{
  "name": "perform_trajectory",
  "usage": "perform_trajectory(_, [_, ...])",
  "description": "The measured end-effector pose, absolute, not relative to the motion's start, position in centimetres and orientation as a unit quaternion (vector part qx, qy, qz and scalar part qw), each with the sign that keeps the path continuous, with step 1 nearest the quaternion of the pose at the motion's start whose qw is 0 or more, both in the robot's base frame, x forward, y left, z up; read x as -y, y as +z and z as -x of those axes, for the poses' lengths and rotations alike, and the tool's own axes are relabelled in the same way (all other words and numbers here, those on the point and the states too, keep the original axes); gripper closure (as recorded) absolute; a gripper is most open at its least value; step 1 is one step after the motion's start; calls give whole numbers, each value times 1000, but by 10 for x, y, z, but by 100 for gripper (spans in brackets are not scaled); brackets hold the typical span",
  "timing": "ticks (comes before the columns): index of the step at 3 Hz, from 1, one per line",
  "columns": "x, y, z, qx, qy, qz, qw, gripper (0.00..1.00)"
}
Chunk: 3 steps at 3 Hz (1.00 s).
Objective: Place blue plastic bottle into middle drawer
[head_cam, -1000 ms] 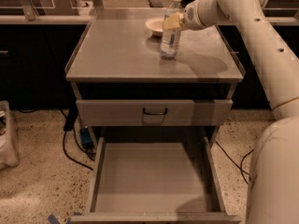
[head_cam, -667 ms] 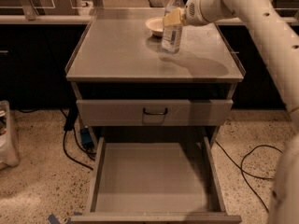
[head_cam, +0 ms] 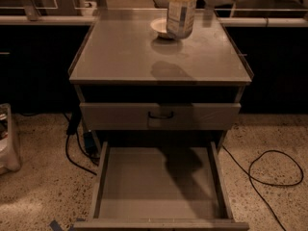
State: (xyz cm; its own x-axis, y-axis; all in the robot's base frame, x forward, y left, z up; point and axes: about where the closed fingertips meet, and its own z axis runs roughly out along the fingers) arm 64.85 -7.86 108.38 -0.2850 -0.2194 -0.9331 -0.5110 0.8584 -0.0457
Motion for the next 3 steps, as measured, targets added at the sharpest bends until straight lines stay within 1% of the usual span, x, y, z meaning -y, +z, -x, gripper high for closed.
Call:
perform_trajectory(1, [50, 1060, -591, -790, 137, 256, 540, 100])
perform_trajectory(3, [51, 1037, -582, -801, 133, 259, 524, 100])
